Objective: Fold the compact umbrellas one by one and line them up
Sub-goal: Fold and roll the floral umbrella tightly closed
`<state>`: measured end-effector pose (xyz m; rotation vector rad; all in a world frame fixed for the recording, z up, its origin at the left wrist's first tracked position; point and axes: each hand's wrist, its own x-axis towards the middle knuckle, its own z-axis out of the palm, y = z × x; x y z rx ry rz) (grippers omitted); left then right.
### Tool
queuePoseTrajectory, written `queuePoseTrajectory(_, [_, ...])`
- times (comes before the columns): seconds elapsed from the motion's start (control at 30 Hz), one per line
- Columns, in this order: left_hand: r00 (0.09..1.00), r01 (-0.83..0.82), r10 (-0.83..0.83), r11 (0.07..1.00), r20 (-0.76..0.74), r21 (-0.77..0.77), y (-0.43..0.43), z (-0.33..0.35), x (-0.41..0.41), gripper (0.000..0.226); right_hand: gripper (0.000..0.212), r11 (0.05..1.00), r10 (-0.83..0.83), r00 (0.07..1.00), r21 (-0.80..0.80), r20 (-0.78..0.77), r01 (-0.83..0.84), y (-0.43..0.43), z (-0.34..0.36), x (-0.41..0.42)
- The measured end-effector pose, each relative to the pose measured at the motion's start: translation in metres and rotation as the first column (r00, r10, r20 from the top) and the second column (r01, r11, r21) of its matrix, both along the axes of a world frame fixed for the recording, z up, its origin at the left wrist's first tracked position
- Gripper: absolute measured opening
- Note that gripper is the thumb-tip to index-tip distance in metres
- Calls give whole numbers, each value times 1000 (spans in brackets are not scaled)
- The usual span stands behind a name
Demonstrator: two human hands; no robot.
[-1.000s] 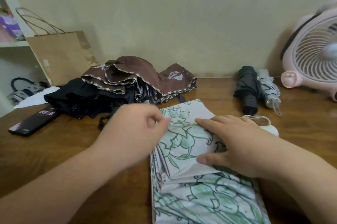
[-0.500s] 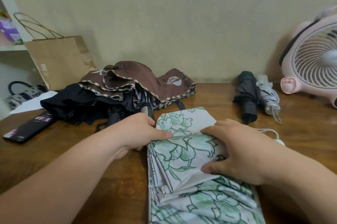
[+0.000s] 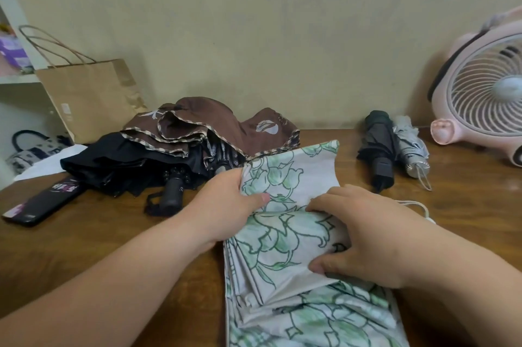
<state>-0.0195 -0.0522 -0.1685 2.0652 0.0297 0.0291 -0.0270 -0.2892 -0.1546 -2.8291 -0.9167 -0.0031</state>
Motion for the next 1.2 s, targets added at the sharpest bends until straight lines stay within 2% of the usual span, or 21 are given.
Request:
queuePoseTrajectory(0.07, [989, 0, -15, 994, 144, 109, -4, -9, -4, 7, 83, 999, -4, 1000, 40, -30, 5, -2, 4, -2])
queuePoseTrajectory(0.13, [971, -5, -38, 983, 236, 182, -5, -19, -8, 26, 69, 982, -53, 996, 177, -75, 66, -5, 11, -2])
queuePoseTrajectory(0.23, [951, 0, -32, 995, 307, 103, -3, -25, -14, 45, 44, 844, -245, 969, 494, 8, 209, -15, 9, 11])
queuePoseTrajectory(0.3, [936, 26, -48, 997, 348, 67, -2, -26, -17, 35, 46, 740, -378, 926, 608, 21, 288, -23, 4, 23])
queuePoseTrajectory(0.33, [930, 45, -58, 998, 363, 45, -2, -26, -19, 30, 52, 719, -378, 925, 622, -27, 311, -26, 2, 27])
queuePoseTrajectory(0.4, [931, 104, -95, 994, 353, -7, -2, -25, -21, 28, 66, 794, -237, 968, 557, -86, 244, -31, -2, 30])
queuePoseTrajectory(0.43, [930, 134, -118, 991, 348, -22, -1, -23, -22, 27, 64, 842, -138, 987, 516, -79, 159, -34, -4, 33])
queuePoseTrajectory(0.5, [924, 195, -191, 981, 331, 22, 2, -16, -24, 29, 38, 848, 22, 997, 530, -68, 17, -36, -8, 35])
queuePoseTrajectory(0.6, [914, 288, -319, 945, 252, 154, 13, -2, -22, 33, 9, 703, 150, 978, 711, -147, -1, -35, -6, 33])
queuePoseTrajectory(0.67, [906, 334, -374, 920, 200, 207, 17, 6, -23, 33, 13, 622, 248, 930, 781, -270, 61, -34, -4, 31])
queuePoseTrajectory(0.73, [901, 354, -409, 887, 148, 298, 17, 12, -24, 31, 27, 595, 336, 858, 794, -389, 127, -36, -6, 32])
queuePoseTrajectory(0.77, [899, 353, -418, 868, 131, 349, 16, 14, -27, 29, 28, 590, 361, 825, 792, -435, 159, -37, -7, 33])
queuePoseTrajectory(0.83, [883, 318, -430, 843, 187, 433, 16, 16, -30, 29, 11, 586, 384, 784, 785, -488, 201, -38, -8, 34])
queuePoseTrajectory(0.9, [818, 298, -488, 812, 304, 502, 18, 15, -33, 30, 3, 597, 412, 762, 779, -500, 189, -39, -7, 33])
queuePoseTrajectory(0.97, [741, 313, -564, 771, 364, 555, 22, 11, -36, 31, 3, 621, 422, 754, 767, -504, 165, -40, -5, 33])
queuePoseTrajectory(1.1, [677, 331, -665, 657, 314, 677, 25, 6, -40, 33, 10, 703, 355, 796, 701, -490, 118, -42, -2, 33])
queuePoseTrajectory(1.17, [674, 326, -682, 621, 285, 713, 25, 5, -43, 29, 14, 690, 339, 795, 707, -503, 153, -40, -4, 34])
queuePoseTrajectory(1.2, [692, 331, -666, 636, 279, 697, 25, 7, -46, 25, 17, 670, 333, 795, 721, -508, 180, -39, -5, 34])
